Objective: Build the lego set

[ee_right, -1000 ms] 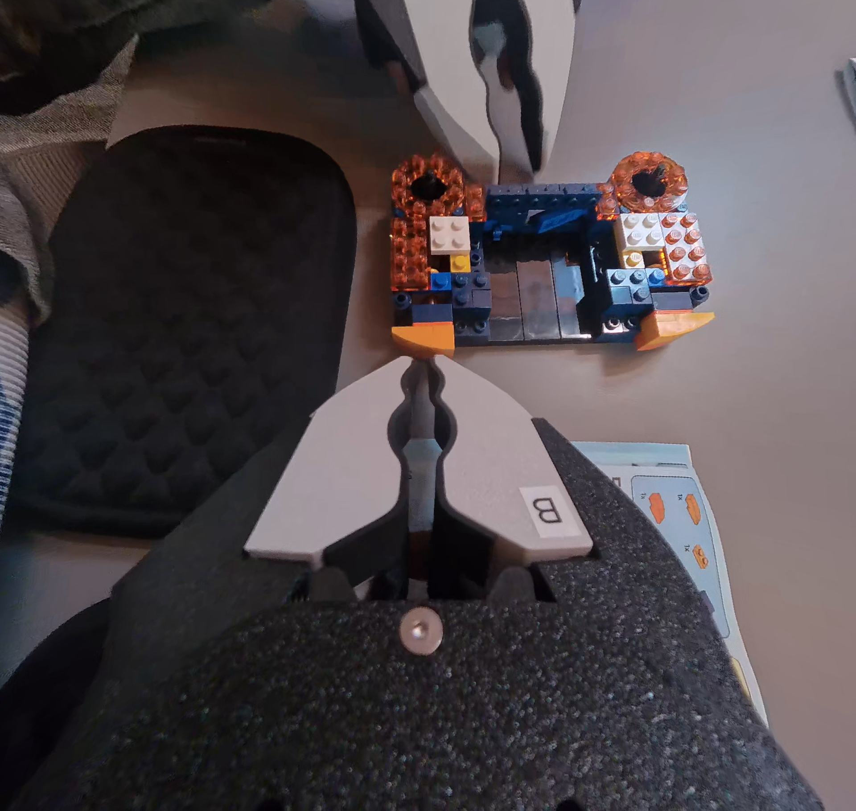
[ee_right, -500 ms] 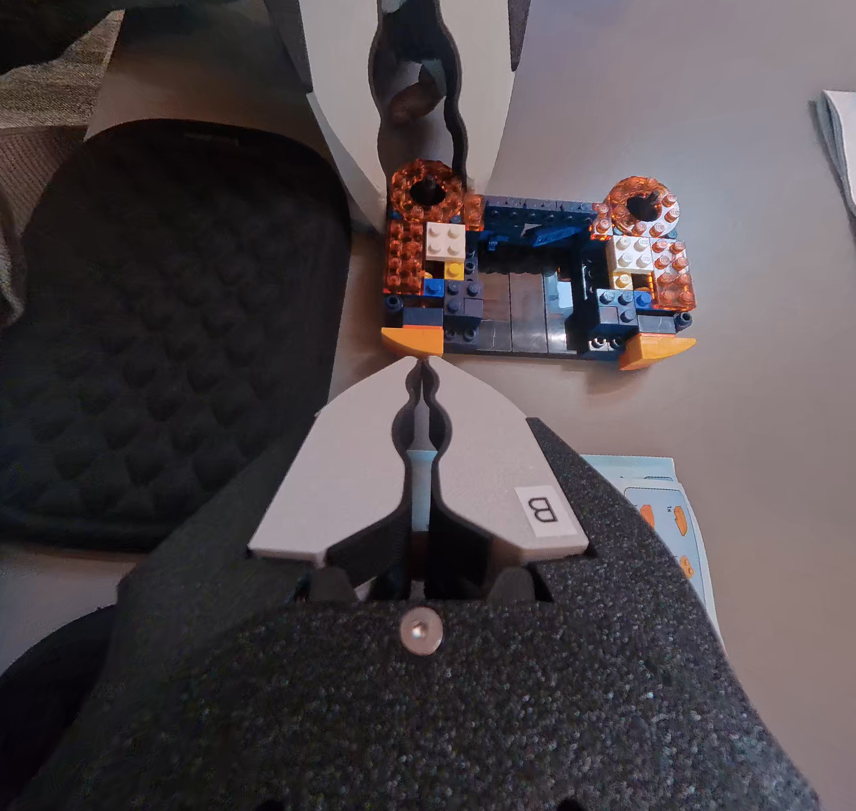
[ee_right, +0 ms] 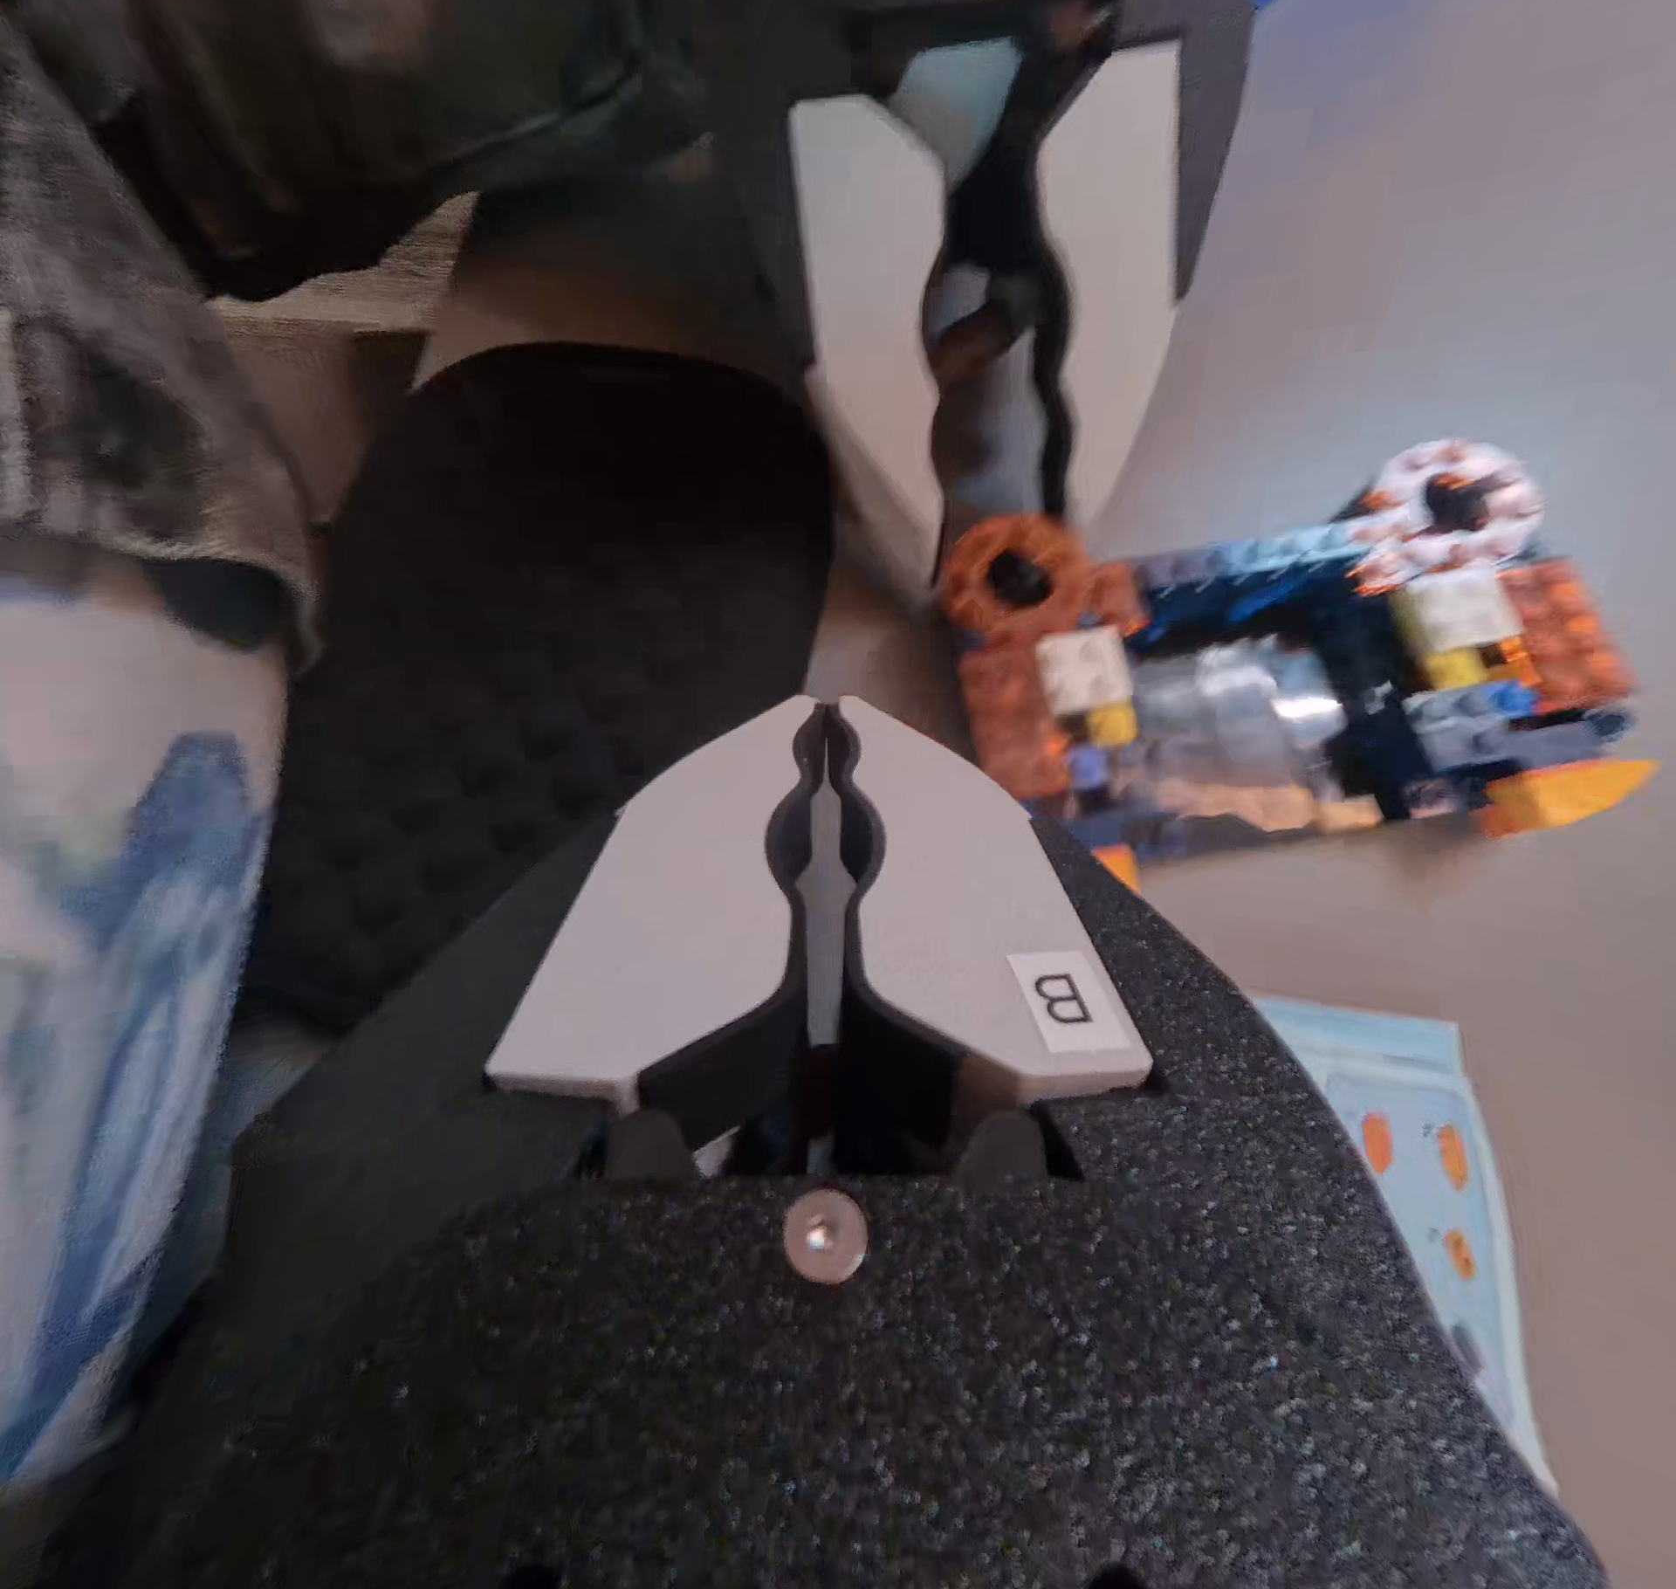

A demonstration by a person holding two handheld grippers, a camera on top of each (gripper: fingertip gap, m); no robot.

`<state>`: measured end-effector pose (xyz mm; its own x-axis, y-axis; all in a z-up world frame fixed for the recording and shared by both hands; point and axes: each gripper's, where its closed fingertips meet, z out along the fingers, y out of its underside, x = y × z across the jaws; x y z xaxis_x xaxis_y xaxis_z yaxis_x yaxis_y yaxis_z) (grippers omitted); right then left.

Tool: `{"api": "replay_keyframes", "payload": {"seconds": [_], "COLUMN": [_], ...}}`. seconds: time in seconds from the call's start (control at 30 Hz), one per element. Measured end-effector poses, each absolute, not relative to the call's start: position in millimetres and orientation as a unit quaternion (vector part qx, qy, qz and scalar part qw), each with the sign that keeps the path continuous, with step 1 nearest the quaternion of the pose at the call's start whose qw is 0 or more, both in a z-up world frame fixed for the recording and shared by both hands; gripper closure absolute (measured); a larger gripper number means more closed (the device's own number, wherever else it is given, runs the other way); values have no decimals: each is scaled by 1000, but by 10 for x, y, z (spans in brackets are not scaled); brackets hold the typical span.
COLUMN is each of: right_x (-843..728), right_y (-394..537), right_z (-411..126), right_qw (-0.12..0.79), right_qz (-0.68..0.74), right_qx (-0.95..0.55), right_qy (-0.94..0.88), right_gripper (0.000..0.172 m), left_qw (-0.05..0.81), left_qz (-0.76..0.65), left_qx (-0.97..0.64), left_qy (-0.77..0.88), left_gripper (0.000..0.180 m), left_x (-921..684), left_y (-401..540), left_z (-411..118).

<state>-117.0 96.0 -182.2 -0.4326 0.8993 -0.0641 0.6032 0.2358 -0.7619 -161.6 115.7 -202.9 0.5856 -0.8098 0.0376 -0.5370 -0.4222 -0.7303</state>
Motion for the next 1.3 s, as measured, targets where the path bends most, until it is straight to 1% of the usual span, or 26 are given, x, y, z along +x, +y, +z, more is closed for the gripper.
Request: {"api": "replay_keyframes", "payload": {"seconds": [0.07, 0.13, 0.17, 0.2, 0.27, 0.33, 0.4, 0.47, 0.53, 0.57, 0.6, 0.87, 1.0, 1.3], "right_x": [-984, -877, -866, -891, -985, -992, -1023, -1066, -1090, -1096, -1101, -1137, -1163, -1200], "right_y": [993, 1172, 1287, 1407, 1596, 1633, 1628, 1610, 1612, 1597, 1573, 1529, 1518, 1509], "right_z": [-1807, -1784, -1766, -1746, -1752, -1914, -1988, -1969, -1959, -1953, -1949, -1951, -1950, -1961], "right_qw": [182, 201, 221, 249, 302, 281, 279, 293, 298, 295, 291, 291, 302, 307], "right_qz": [369, 346, 335, 327, 321, 311, 309, 310, 308, 314, 322, 315, 307, 293], "right_qx": [-496, -500, -496, -489, -475, -477, -476, -463, -459, -458, -458, -484, -515, -528], "right_qy": [-764, -768, -770, -769, -762, -772, -775, -777, -778, -778, -776, -763, -741, -735], "right_gripper": [161, 151, 149, 151, 163, 160, 156, 158, 167, 172, 172, 171, 167, 166], "left_qw": [346, 352, 354, 356, 362, 373, 380, 376, 377, 382, 380, 378, 380, 381], "left_qz": [-196, -195, -188, -181, -169, -163, -168, -164, -149, -147, -148, -143, -136, -132], "left_qx": [-828, -824, -824, -825, -828, -826, -822, -823, -826, -827, -827, -839, -849, -855], "left_qy": [396, 399, 401, 401, 394, 390, 389, 393, 391, 387, 385, 364, 341, 326], "left_gripper": [145, 137, 134, 128, 119, 116, 117, 120, 130, 140, 141, 138, 138, 137], "left_x": [-1697, -1667, -1660, -1659, -1669, -1666, -1624, -1593, -1601, -1607, -1609, -1617, -1630, -1642], "left_y": [1158, 1140, 1145, 1165, 1224, 1282, 1308, 1320, 1350, 1365, 1364, 1383, 1377, 1373], "left_z": [-2071, -2081, -2084, -2089, -2092, -2068, -2043, -2059, -2077, -2069, -2071, -2078, -2080, -2080]}}
